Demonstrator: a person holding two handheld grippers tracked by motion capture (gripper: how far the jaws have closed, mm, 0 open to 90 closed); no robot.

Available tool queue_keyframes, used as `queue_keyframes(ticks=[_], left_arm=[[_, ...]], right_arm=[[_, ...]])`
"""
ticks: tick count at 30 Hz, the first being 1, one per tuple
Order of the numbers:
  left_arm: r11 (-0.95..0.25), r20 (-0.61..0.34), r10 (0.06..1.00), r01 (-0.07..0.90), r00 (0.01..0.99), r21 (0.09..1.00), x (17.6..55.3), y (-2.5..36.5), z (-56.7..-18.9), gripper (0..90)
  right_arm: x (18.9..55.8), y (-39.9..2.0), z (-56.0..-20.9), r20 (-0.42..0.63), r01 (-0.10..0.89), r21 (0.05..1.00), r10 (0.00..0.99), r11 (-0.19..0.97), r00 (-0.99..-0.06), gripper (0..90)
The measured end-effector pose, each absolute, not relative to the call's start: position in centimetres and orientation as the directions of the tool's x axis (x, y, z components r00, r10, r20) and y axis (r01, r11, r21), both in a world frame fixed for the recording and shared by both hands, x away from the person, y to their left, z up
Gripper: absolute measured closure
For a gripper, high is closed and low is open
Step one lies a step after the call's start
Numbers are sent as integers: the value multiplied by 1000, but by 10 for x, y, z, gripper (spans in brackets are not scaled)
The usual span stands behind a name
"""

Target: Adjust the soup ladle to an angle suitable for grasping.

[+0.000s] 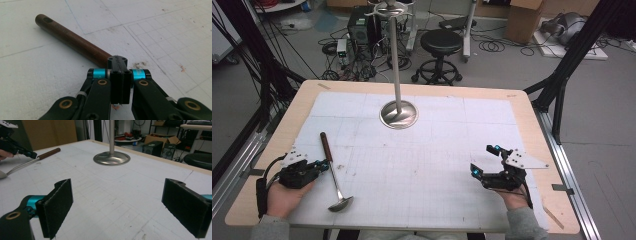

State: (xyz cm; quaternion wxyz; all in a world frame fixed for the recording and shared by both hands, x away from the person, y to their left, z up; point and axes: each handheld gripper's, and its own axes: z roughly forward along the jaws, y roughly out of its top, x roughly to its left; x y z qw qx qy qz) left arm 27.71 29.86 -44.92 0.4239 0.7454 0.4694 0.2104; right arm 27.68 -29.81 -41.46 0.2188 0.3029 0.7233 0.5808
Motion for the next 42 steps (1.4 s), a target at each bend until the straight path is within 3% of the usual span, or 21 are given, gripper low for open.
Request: queue_keyframes(ticks=[18, 34, 42], left_arm=[[-253, -53, 875, 547, 482, 798, 284, 288, -451, 897], [-177, -166, 873, 615, 459, 768, 291, 281, -449, 897], [-218, -143, 853, 591, 502, 777, 293, 273, -449, 898]], right_arm=[[277, -298, -415, 35, 187, 971, 691, 146, -722, 92], [277, -297, -415, 31, 185, 971, 688, 151, -725, 92], [276, -298, -415, 27, 183, 971, 691, 153, -722, 92]])
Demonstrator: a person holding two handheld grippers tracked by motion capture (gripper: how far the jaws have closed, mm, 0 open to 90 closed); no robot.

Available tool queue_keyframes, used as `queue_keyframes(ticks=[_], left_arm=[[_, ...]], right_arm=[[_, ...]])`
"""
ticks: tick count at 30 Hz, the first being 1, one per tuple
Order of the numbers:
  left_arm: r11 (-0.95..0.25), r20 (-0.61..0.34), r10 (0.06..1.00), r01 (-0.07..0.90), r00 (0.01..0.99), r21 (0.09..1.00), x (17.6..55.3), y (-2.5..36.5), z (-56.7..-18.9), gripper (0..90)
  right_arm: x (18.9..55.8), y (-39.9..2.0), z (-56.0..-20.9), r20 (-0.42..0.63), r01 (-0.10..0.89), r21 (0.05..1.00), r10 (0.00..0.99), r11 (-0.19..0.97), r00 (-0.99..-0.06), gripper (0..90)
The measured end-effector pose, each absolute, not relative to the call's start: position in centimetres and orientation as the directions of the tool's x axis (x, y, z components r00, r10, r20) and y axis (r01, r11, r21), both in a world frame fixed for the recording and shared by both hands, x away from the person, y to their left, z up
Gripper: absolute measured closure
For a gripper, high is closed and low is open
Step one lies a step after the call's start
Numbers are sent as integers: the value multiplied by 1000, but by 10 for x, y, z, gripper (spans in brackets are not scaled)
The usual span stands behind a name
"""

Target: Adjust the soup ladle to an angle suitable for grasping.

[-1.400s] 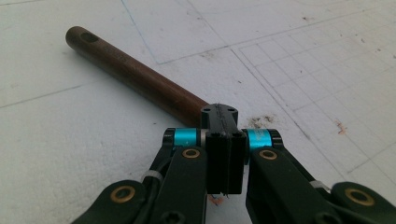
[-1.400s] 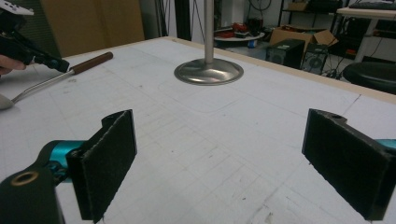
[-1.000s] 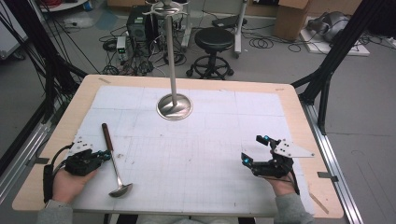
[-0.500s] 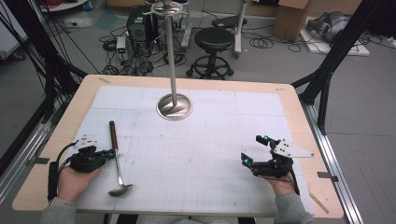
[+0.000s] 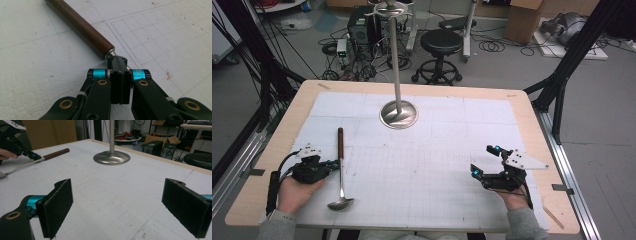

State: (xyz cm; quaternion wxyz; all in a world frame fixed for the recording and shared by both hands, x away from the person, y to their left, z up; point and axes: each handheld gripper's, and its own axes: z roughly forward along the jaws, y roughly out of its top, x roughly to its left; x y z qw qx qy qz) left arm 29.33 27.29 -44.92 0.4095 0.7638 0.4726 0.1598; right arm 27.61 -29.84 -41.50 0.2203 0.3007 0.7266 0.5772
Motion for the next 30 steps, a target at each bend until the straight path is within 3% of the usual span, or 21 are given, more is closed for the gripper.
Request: queue_keyframes(ticks=[8, 30], left_arm=[[-298, -72, 832, 551, 550, 779, 296, 266, -448, 898], [-397, -22, 746, 471, 665, 788, 303, 243, -449, 898]], right_arm=[[275, -299, -415, 23, 182, 971, 692, 157, -722, 92], [269, -304, -418, 24, 193, 968, 706, 161, -708, 92]])
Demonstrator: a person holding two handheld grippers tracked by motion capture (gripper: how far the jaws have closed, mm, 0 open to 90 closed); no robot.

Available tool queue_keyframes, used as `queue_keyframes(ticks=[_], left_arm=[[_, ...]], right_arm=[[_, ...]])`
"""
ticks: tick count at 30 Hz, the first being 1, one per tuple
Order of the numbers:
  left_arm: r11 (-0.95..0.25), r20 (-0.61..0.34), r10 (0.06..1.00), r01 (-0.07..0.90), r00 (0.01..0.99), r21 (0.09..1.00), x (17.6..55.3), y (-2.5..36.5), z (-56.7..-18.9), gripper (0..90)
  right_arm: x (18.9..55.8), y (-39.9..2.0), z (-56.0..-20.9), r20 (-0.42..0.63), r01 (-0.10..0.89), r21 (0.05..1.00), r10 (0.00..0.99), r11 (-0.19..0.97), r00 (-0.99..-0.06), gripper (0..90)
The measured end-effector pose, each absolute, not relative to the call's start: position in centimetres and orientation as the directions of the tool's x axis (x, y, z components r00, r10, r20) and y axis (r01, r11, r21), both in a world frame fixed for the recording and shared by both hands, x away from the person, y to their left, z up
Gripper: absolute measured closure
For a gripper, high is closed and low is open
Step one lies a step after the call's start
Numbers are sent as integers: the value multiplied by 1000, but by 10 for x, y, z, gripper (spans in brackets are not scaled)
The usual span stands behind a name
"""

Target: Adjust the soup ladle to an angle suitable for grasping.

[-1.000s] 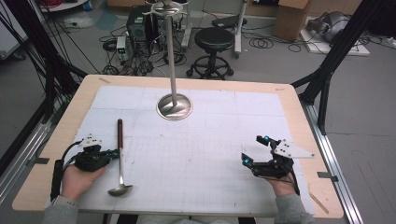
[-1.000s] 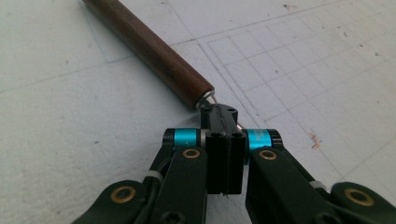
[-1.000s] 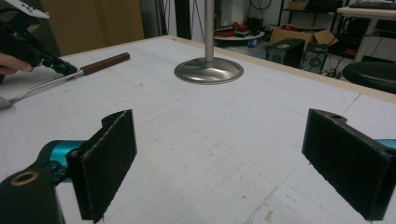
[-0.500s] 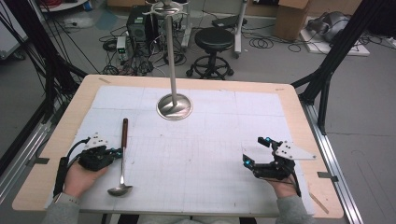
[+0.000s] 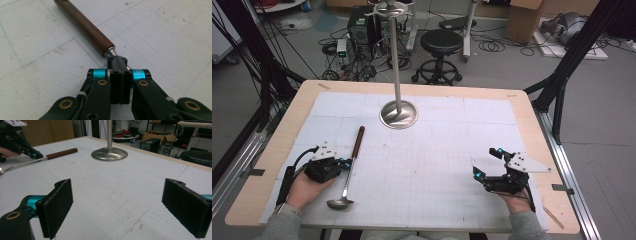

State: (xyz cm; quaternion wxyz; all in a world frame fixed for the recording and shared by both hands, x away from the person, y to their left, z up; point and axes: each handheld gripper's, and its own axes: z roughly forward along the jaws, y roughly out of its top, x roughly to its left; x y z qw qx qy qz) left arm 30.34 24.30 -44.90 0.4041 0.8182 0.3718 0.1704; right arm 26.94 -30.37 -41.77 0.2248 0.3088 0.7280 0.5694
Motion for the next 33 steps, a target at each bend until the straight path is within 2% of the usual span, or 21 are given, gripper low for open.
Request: queue_keyframes(ticks=[8, 30, 33], left_arm=[[-386, -70, 719, 481, 691, 787, 307, 235, -449, 897], [-455, -43, 641, 424, 767, 783, 313, 207, -448, 898], [-455, -66, 638, 445, 767, 772, 314, 205, -446, 897]], right_arm=[[268, -304, -419, 24, 203, 965, 711, 169, -703, 91], [258, -312, -421, 27, 224, 959, 729, 175, -683, 91], [258, -313, -421, 26, 224, 959, 731, 174, -682, 92]])
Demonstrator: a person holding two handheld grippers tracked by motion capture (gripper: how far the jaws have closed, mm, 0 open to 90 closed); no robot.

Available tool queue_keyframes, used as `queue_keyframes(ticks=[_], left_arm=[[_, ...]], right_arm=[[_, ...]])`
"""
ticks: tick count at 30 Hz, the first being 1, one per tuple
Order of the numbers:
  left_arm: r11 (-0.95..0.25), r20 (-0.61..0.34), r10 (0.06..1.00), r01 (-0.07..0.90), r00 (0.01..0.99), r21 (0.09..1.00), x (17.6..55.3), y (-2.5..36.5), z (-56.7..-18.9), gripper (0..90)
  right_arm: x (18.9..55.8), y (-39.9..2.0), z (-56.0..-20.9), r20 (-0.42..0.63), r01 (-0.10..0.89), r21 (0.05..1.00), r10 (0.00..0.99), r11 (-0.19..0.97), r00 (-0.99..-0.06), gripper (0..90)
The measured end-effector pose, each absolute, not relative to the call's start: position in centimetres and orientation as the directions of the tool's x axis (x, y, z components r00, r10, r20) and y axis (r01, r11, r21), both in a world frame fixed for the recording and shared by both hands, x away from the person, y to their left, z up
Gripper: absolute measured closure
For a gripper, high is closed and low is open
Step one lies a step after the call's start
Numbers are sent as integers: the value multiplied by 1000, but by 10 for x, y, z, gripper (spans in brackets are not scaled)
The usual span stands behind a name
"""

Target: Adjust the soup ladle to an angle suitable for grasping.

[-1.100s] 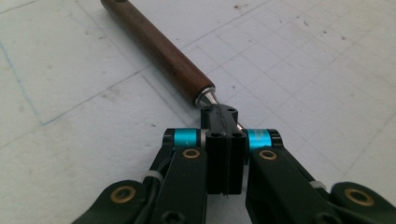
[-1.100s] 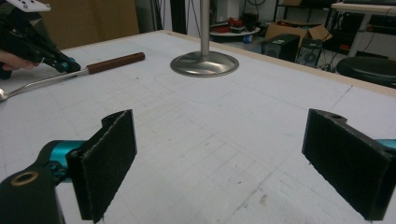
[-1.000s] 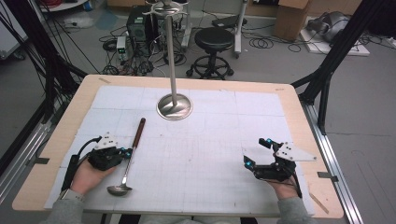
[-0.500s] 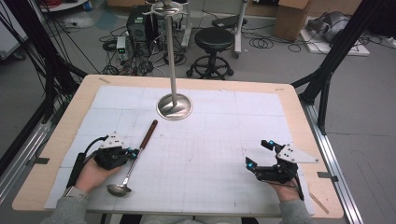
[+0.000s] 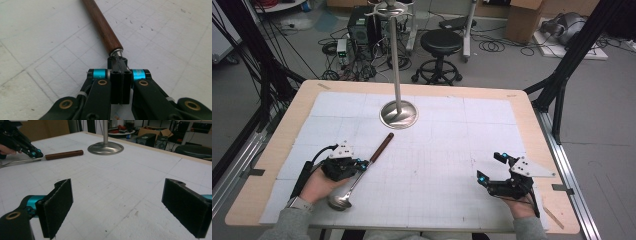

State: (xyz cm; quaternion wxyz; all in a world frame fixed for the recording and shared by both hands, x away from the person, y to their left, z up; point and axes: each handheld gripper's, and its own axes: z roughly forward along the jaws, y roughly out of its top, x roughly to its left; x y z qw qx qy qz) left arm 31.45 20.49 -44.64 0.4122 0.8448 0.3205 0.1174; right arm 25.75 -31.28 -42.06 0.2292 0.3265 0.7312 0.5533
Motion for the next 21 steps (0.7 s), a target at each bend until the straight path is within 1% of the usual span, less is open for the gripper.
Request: queue_keyframes(ticks=[8, 12, 21], left_arm=[[-506, -50, 606, 433, 794, 746, 318, 196, -443, 898], [-547, -22, 576, 405, 817, 732, 318, 185, -440, 898], [-566, -15, 565, 401, 825, 721, 318, 180, -439, 898]], right_arm=[[257, -314, -421, 24, 222, 959, 733, 174, -680, 92], [256, -313, -421, 30, 228, 958, 732, 173, -680, 91], [255, -314, -419, 19, 209, 963, 730, 171, -683, 92]])
